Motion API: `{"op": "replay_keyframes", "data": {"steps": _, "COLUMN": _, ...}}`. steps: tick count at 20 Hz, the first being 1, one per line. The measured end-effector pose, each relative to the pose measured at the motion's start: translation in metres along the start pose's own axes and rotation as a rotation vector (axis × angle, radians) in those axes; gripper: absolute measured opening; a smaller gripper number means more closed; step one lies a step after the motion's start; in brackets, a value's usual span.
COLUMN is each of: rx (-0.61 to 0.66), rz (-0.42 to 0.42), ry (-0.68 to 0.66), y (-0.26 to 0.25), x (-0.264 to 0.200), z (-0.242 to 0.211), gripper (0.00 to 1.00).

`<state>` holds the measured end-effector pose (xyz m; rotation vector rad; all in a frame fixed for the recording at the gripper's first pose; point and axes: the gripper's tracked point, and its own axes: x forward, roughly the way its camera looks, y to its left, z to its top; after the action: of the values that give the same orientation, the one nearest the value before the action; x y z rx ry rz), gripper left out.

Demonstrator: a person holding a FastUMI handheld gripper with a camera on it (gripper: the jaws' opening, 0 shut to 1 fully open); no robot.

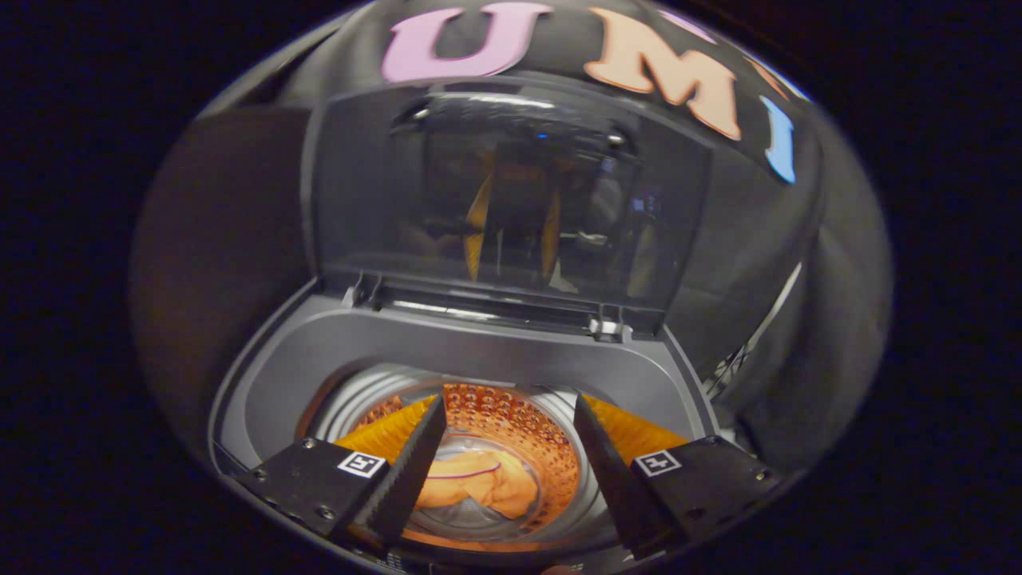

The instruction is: Put the clothes into the washing machine and then close the washing machine lid.

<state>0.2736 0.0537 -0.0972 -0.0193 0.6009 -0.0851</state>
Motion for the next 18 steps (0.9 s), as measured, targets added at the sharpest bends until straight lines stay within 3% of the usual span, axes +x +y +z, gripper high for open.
{"op": "replay_keyframes", "data": {"steps": 3, "rx": 0.084, "rz": 0.046, "ry": -0.061, "y": -0.001, "x": -0.004, "z": 0.008, "gripper": 0.98}}
{"op": "replay_keyframes", "data": {"steps": 7, "rx": -0.017, "rz": 0.025, "ry": -0.049, "y": 0.000, "x": -0.007, "z": 0.008, "gripper": 0.98}}
{"op": "replay_keyframes", "data": {"steps": 9, "rx": -0.057, "rz": -0.039, "ry": -0.077, "y": -0.012, "x": -0.010, "z": 0.017, "gripper": 0.97}}
{"op": "replay_keyframes", "data": {"steps": 14, "rx": 0.017, "rz": -0.065, "ry": -0.169, "y": -0.017, "x": -0.051, "z": 0.081, "gripper": 0.97}}
{"op": "replay_keyframes", "data": {"steps": 18, "rx": -0.055, "rz": -0.131, "ry": -0.262, "y": -0.030, "x": -0.089, "z": 0.146, "gripper": 0.97}}
